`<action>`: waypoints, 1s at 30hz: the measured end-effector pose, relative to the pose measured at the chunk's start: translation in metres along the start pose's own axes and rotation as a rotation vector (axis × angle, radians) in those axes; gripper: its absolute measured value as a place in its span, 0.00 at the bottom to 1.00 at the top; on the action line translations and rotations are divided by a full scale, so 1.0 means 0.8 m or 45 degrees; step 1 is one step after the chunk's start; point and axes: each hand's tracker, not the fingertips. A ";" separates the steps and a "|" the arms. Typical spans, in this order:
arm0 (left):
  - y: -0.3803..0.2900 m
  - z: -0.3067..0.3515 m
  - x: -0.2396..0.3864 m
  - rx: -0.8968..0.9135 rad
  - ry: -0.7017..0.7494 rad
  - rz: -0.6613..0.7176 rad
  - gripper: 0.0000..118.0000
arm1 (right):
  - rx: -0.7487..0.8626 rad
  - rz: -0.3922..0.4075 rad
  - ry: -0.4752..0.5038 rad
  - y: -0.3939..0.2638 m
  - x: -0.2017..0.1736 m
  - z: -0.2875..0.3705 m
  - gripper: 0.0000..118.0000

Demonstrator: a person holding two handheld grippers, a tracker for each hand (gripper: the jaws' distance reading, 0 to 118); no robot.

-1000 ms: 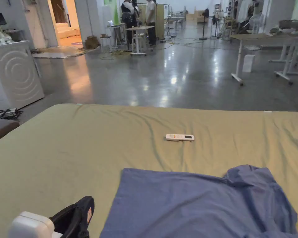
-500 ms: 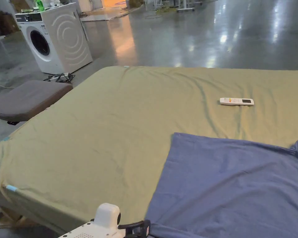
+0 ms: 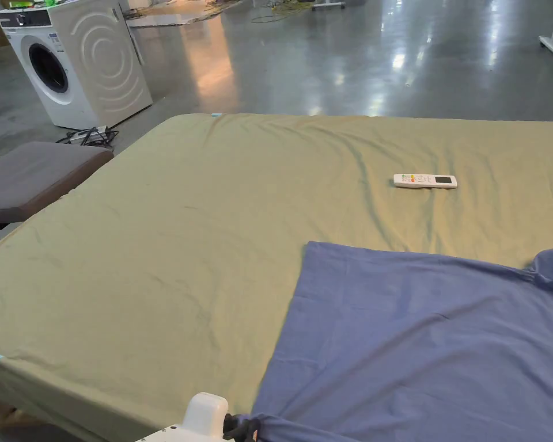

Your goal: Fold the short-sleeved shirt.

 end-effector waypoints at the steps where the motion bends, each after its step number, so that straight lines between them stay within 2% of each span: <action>1: 0.000 -0.003 0.007 -0.008 0.000 -0.025 0.06 | -0.003 -0.005 -0.004 -0.003 0.003 0.001 0.00; 3: 0.004 -0.008 0.018 -0.046 0.068 -0.146 0.06 | -0.008 -0.013 -0.014 -0.007 0.009 0.003 0.00; 5: 0.007 -0.012 0.021 -0.059 0.079 -0.142 0.06 | -0.015 -0.019 -0.039 -0.013 0.019 0.005 0.04; 6: 0.009 -0.014 0.019 -0.070 0.077 -0.130 0.06 | -0.020 -0.020 -0.055 -0.016 0.026 0.005 0.19; 7: 0.011 -0.016 0.018 -0.094 0.078 -0.115 0.06 | -0.027 -0.018 -0.077 -0.019 0.033 0.005 0.40; 8: 0.012 -0.017 0.018 -0.099 0.073 -0.103 0.06 | -0.049 -0.006 -0.110 -0.024 0.043 0.003 0.70; 9: 0.014 -0.020 0.017 -0.127 0.074 -0.094 0.06 | -0.085 0.020 -0.149 -0.028 0.049 0.002 0.80; 12: 0.018 -0.025 0.018 -0.164 0.092 -0.055 0.06 | -0.182 0.103 -0.247 -0.049 0.074 -0.003 0.80; 15: 0.017 -0.028 0.024 -0.170 0.118 -0.092 0.06 | -0.260 0.080 -0.247 -0.073 0.102 -0.020 0.80; 19: 0.019 -0.027 0.030 -0.177 0.131 -0.137 0.06 | -0.394 0.073 -0.208 -0.102 0.122 -0.064 0.80; 22: 0.026 -0.021 0.039 -0.192 0.125 -0.103 0.06 | -0.383 0.030 -0.148 -0.111 0.126 -0.092 0.79; 24: 0.026 -0.021 0.042 -0.197 0.123 -0.087 0.06 | -0.401 0.046 -0.138 -0.112 0.126 -0.112 0.73; 25: 0.027 -0.021 0.044 -0.199 0.125 -0.085 0.06 | -0.402 0.071 -0.141 -0.113 0.126 -0.120 0.68; 26: 0.030 -0.018 0.049 -0.202 0.128 -0.086 0.06 | -0.405 0.098 -0.136 -0.113 0.127 -0.128 0.58; 30: 0.032 -0.015 0.054 -0.203 0.139 -0.090 0.06 | -0.430 0.113 -0.116 -0.118 0.136 -0.151 0.43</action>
